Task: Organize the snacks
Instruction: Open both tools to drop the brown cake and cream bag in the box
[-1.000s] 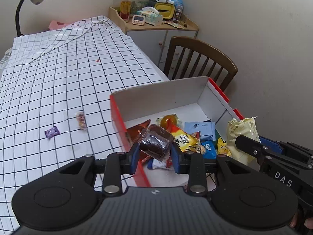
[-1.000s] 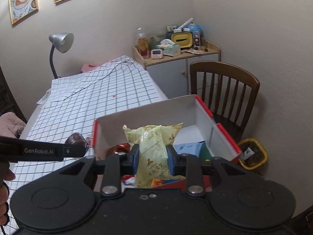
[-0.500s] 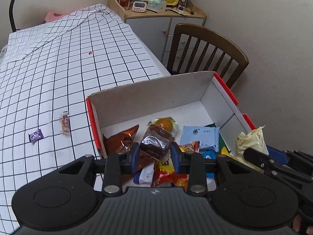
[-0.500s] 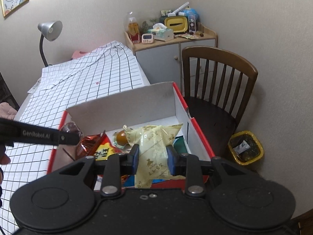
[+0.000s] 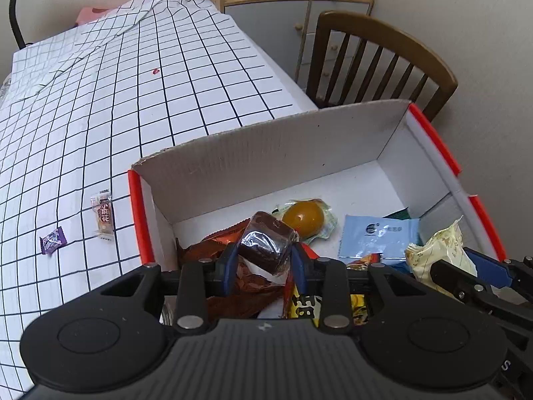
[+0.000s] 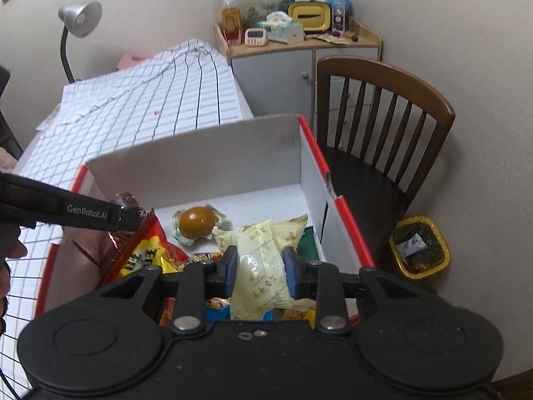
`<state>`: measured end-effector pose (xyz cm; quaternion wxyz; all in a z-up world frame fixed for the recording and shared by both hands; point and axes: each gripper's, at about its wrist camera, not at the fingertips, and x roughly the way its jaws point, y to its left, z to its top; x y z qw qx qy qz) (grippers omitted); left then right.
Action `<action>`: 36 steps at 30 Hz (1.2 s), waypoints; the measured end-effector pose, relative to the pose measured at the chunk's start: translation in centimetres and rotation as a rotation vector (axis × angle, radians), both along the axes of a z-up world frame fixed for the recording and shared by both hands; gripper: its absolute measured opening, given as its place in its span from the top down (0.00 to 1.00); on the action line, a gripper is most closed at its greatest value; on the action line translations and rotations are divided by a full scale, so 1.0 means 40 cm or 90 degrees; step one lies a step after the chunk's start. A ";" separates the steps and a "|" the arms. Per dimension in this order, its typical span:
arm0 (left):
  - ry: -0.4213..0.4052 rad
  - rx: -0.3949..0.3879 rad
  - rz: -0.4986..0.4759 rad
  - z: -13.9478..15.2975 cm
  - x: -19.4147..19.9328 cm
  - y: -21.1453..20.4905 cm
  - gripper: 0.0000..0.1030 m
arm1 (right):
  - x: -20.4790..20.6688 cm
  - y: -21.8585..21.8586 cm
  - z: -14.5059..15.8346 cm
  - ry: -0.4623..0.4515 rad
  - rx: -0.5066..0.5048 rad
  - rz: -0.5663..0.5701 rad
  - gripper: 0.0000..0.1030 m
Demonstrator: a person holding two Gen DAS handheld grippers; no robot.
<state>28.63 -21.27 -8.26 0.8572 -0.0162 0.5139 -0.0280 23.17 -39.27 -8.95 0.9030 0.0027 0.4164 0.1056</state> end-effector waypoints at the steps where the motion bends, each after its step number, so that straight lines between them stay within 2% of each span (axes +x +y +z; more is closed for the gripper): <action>1: 0.003 0.002 -0.001 -0.005 0.004 -0.001 0.68 | 0.002 0.002 -0.005 0.003 -0.001 0.001 0.73; 9: 0.033 0.001 0.000 -0.041 0.022 -0.001 0.67 | 0.011 0.008 -0.034 0.029 -0.003 0.011 0.72; 15: 0.026 -0.006 -0.010 -0.042 0.013 -0.003 0.66 | 0.012 0.003 -0.035 0.036 0.005 0.008 0.68; 20: 0.007 -0.008 -0.015 -0.023 -0.006 0.002 0.58 | 0.003 -0.004 -0.027 0.039 0.017 0.005 0.63; 22: -0.002 -0.011 -0.016 -0.011 -0.015 0.002 0.49 | -0.003 -0.002 -0.020 0.037 0.021 0.007 0.60; 32: -0.058 -0.022 -0.032 0.067 -0.085 0.011 0.43 | -0.046 0.017 0.037 0.015 0.051 0.019 0.56; 36: -0.079 -0.027 -0.037 0.100 -0.116 0.023 0.43 | -0.066 0.032 0.066 -0.002 0.059 0.026 0.43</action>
